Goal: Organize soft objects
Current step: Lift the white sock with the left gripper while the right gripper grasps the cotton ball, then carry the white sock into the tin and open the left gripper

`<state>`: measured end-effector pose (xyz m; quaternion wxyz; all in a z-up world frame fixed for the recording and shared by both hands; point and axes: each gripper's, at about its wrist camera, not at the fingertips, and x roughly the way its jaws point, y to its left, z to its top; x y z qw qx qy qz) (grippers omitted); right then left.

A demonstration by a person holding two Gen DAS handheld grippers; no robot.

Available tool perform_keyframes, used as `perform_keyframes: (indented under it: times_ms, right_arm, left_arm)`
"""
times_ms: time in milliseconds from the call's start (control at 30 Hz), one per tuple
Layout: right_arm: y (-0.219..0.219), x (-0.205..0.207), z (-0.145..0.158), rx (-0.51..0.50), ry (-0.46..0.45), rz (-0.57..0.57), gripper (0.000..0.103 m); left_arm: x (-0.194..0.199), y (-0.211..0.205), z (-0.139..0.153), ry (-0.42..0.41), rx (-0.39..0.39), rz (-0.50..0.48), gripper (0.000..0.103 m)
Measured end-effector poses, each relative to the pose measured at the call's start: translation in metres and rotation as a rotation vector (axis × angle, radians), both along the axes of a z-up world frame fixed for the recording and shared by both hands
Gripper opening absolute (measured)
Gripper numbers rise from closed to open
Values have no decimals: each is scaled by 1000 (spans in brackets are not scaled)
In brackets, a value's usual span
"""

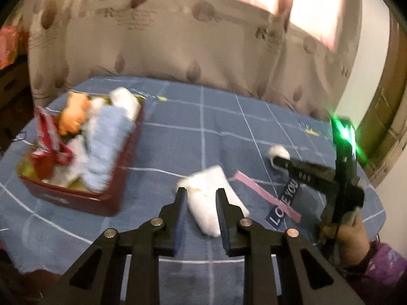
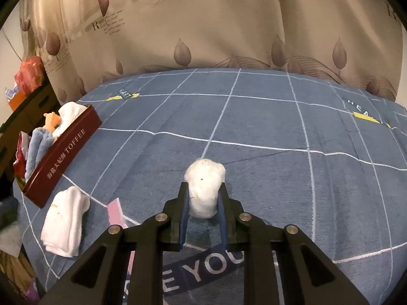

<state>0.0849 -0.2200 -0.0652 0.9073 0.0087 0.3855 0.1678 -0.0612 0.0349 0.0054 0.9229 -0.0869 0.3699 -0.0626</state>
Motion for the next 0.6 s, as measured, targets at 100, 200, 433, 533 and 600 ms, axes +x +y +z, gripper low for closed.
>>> perform_keyframes:
  times_ms: [100,200,433,533,600]
  right_arm:
    - [0,-2,0,12,2,-6,20]
    - [-2,-3,1,21,-1,-9,21]
    - [-3,0,-1,25,17,-6,24]
    - [-5,0,-1,34,16,-3,24]
    - [-5,1,-1,40,17,2,24]
  left_arm:
    - [-3,28,21,-27,40,63,23]
    - [-3,55,39,-31,70,107,23]
    - [6,31,19,123,-59,-53,48]
    - [20,9,0,194,-91,-102,54]
    - [32,0,-12,236,-135,-121,55]
